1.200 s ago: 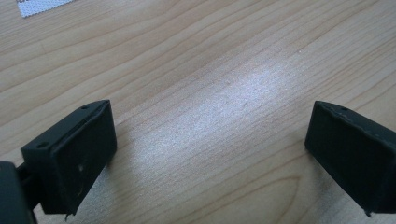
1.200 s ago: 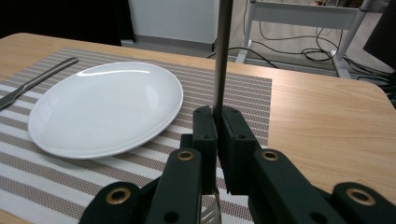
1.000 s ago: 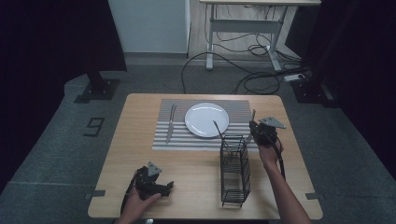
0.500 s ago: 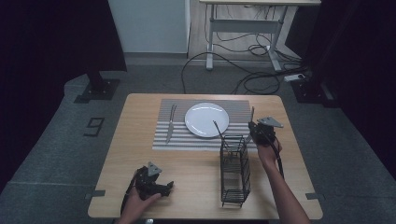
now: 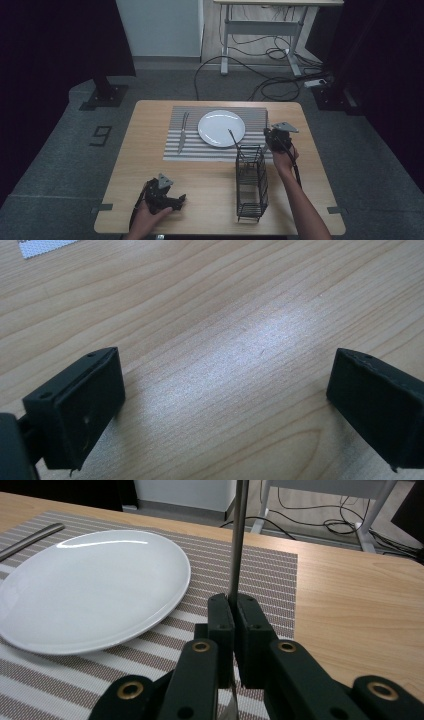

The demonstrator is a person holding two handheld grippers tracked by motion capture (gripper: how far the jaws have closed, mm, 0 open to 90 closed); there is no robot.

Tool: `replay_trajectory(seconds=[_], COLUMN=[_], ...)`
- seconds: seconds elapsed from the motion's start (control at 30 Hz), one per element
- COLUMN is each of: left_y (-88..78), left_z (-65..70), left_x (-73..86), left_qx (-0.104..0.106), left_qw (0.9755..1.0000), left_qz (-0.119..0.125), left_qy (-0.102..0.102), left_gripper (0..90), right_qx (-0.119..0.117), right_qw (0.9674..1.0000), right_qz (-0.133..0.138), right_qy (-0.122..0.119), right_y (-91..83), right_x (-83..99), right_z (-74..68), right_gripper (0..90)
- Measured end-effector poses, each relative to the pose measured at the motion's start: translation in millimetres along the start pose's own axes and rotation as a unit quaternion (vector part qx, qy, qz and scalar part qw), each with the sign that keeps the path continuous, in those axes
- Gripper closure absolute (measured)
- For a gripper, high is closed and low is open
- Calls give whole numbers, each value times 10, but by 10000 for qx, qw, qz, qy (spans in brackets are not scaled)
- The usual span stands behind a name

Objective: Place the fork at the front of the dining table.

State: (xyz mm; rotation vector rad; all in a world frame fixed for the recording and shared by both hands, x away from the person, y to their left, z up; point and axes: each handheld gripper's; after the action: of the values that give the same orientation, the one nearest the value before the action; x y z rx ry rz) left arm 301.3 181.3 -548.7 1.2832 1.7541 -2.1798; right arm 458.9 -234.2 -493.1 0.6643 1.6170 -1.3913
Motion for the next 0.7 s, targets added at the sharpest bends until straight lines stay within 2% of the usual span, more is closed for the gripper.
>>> replay_trajectory(seconds=[0.13, 0.23, 0.7], left_y=[0, 0, 0], left_z=[0, 1, 0], left_x=[0, 0, 0], left_qx=[-1, -1, -2], left_qw=[10000, 10000, 10000], left_qz=[0, 0, 0], left_qy=[-1, -2, 1], left_gripper=[20, 20, 20], right_qx=[-16, -38, -6], right_qw=[9999, 9996, 9993], right_qz=[43, -59, -94], right_qy=[150, 281, 374], right_y=[56, 125, 273], right_x=[10, -13, -24], right_z=[29, 76, 44], right_gripper=[867, 867, 870])
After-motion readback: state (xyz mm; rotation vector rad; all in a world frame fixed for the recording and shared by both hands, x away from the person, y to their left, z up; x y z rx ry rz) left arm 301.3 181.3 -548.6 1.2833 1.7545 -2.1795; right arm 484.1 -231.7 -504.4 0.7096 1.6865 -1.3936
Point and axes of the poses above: each handheld gripper's, and its own axes: y roughly forward along the jaws, x roughly out of its underside, z roughly to its right, and after that the axes turned 3 degrees about -z, right-handed
